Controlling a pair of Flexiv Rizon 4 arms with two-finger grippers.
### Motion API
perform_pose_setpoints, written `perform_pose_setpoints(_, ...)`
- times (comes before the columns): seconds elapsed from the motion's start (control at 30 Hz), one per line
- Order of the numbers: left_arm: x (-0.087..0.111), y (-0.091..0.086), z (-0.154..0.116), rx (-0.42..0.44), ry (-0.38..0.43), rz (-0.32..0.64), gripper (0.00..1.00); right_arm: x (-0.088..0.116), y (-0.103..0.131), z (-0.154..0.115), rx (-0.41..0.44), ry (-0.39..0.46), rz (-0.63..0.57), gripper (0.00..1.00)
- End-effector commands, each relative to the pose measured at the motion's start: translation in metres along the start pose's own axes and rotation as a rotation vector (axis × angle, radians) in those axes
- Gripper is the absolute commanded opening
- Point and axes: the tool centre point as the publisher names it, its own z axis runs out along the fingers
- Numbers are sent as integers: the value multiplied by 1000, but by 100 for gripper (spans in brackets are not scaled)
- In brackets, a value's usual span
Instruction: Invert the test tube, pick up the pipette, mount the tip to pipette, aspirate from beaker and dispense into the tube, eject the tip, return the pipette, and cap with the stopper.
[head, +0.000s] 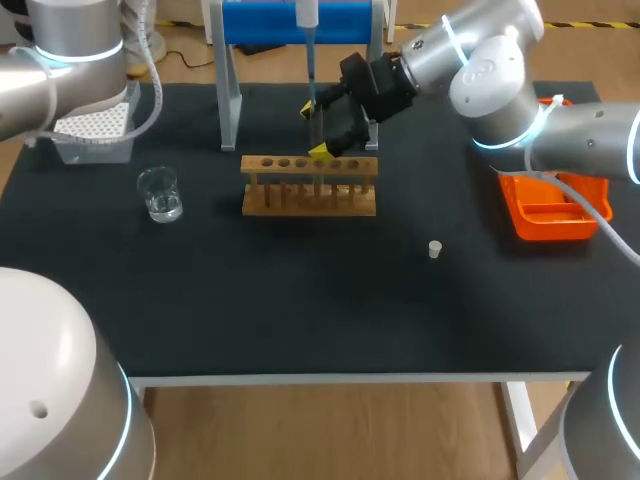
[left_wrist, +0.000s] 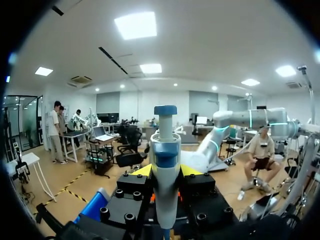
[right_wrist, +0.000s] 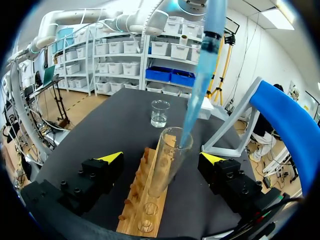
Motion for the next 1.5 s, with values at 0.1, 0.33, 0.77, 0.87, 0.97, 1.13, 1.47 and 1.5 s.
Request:
perform_pose_setpoints(0.1,-4,1,2,43,29,22,0,1,0,-1,2,0,0,100)
perform_pose_setpoints(0.33,-3,1,4,44,50,15,0,1,0,-1,2,0,0,100)
perform_pose_setpoints(0.77,5,2,10,20,90,-9,0,1,0,-1,2,0,0,100)
perform_pose_setpoints(0.87,7,3,10,3,87,-21,0,1,0,-1,2,0,0,100)
perform_pose_setpoints(0.97,8,5,9,-3,86,-20,0,1,0,-1,2,0,0,100)
perform_pose_setpoints(1.13,9,9,6,-6,77,-26,0,1,0,-1,2,0,0,100)
perform_pose_setpoints(1.47,6,13,7,2,65,20,0,1,0,-1,2,0,0,100)
perform_pose_setpoints(1.5,5,14,7,1,66,21,0,1,0,-1,2,0,0,100)
